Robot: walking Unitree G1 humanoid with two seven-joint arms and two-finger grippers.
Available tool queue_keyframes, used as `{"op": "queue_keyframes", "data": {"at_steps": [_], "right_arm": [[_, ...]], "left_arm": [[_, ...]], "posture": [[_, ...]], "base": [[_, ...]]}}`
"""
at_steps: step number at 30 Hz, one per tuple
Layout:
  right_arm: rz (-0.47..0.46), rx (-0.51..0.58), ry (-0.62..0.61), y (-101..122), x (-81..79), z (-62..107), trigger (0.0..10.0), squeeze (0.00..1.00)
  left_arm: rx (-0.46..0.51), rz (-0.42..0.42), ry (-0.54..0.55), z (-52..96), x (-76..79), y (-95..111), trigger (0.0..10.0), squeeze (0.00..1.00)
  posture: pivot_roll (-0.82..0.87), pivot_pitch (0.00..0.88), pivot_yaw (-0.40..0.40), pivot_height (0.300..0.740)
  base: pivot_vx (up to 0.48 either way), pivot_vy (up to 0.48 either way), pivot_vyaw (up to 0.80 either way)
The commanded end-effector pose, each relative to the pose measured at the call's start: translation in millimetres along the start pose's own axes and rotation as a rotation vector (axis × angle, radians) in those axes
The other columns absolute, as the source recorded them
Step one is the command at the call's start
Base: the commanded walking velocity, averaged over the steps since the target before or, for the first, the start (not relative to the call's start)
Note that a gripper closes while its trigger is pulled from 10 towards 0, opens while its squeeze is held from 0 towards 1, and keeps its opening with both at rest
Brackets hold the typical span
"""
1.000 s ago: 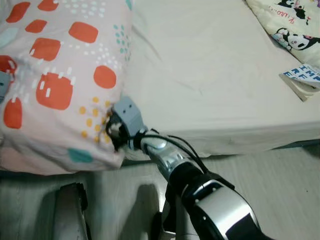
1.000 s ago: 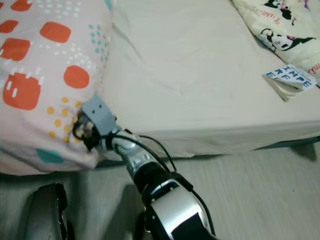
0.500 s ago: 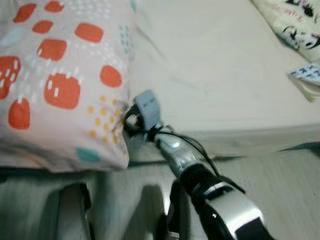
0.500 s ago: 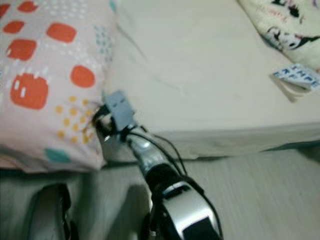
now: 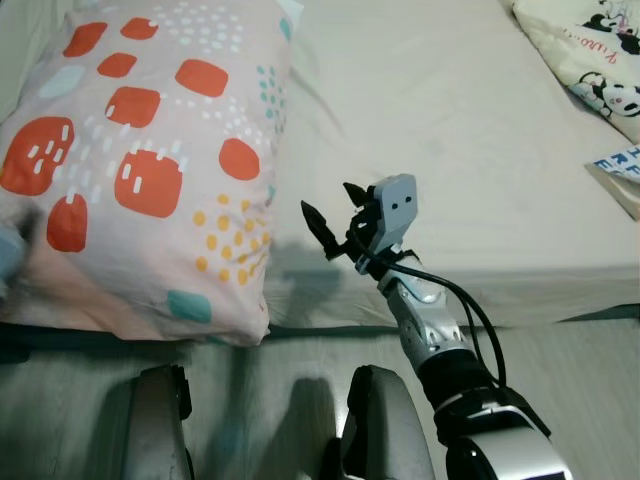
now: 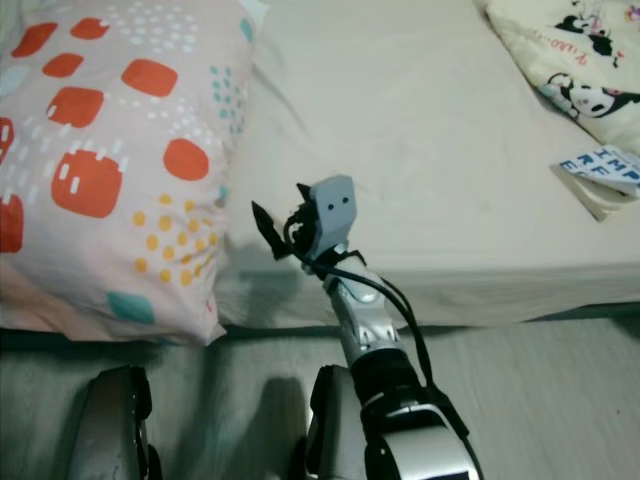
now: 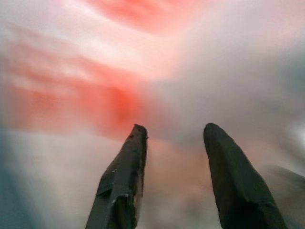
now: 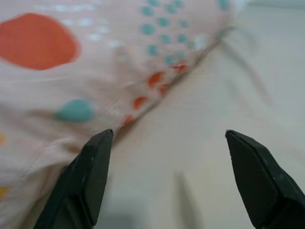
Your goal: Clean up the room
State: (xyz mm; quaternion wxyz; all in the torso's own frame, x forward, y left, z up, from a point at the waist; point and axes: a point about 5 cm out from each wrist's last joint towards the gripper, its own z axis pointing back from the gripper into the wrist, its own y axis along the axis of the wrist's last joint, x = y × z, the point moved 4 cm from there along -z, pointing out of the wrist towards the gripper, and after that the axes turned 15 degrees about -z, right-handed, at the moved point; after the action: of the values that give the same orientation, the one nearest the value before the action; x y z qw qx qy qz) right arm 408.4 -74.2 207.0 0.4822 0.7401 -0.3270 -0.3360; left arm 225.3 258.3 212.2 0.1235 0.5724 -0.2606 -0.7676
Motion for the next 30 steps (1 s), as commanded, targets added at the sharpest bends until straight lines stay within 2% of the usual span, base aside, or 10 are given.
{"op": "queue_keyframes", "data": {"at_steps": [1, 6, 13, 16, 19, 21, 22, 25, 28, 30], "right_arm": [[-0.024, -0.015, -0.045, -7.8, 10.2, 8.7, 10.0, 0.00], [-0.024, 0.011, -0.049, 6.0, 13.5, 14.3, 10.0, 0.00], [-0.014, 0.011, -0.079, 7.3, 21.2, 23.7, 10.0, 0.00], [-0.017, 0.011, -0.081, 7.5, 20.1, 25.1, 10.0, 0.00], [-0.019, 0.010, -0.080, 7.2, 19.0, 24.9, 10.0, 0.00], [-0.020, 0.011, -0.072, 8.1, 14.5, 23.6, 10.0, 0.00], [-0.020, 0.011, -0.072, 8.1, 14.5, 23.6, 10.0, 0.00], [-0.017, 0.015, -0.067, 12.7, 8.4, 25.6, 10.0, 0.00], [-0.017, 0.014, -0.068, 13.9, 7.3, 26.9, 10.0, 0.00], [-0.018, 0.014, -0.079, 15.7, 6.6, 31.2, 10.0, 0.00]], "left_arm": [[0.018, 0.050, -0.104, 0.9, 16.2, 3.2, 10.0, 0.00], [-0.113, -0.034, -0.429, 7.3, 55.2, -29.4, 10.0, 0.00], [-0.165, -0.117, -0.360, -11.8, 34.6, -51.6, 10.0, 0.00], [-0.147, -0.104, -0.262, -51.6, 19.0, -60.2, 10.0, 0.00], [-0.147, -0.106, -0.200, -70.2, 11.7, -62.5, 10.0, 0.00], [-0.143, -0.071, -0.039, -118.1, -6.9, -60.9, 10.0, 0.00], [-0.143, -0.071, -0.039, -118.1, -6.9, -60.9, 10.0, 0.00], [-0.099, -0.037, 0.174, -167.8, -40.6, -32.2, 10.0, 0.00], [-0.073, -0.030, 0.204, -174.1, -47.9, -22.6, 10.0, 0.00], [0.027, 0.008, 0.281, -185.0, -75.9, 9.6, 10.0, 0.00]], "posture": [[0.26, 0.203, -0.107, 0.525], [0.21, 0.205, -0.085, 0.525], [0.19, 0.212, -0.082, 0.525], [0.18, 0.238, -0.095, 0.525], [0.18, 0.238, -0.095, 0.525], [0.15, 0.269, -0.096, 0.525], [0.15, 0.269, -0.096, 0.525], [0.08, 0.301, -0.081, 0.525], [0.08, 0.301, -0.081, 0.525], [0.06, 0.305, -0.069, 0.525]], "base": [[0.000, 0.000, 0.00], [0.000, 0.000, 0.00], [0.000, 0.000, 0.00], [0.000, 0.000, 0.00], [0.000, 0.000, 0.00], [0.000, 0.000, 0.00], [0.000, 0.000, 0.00], [0.000, 0.000, 0.00], [0.000, 0.000, 0.00], [0.000, 0.000, 0.00]]}}
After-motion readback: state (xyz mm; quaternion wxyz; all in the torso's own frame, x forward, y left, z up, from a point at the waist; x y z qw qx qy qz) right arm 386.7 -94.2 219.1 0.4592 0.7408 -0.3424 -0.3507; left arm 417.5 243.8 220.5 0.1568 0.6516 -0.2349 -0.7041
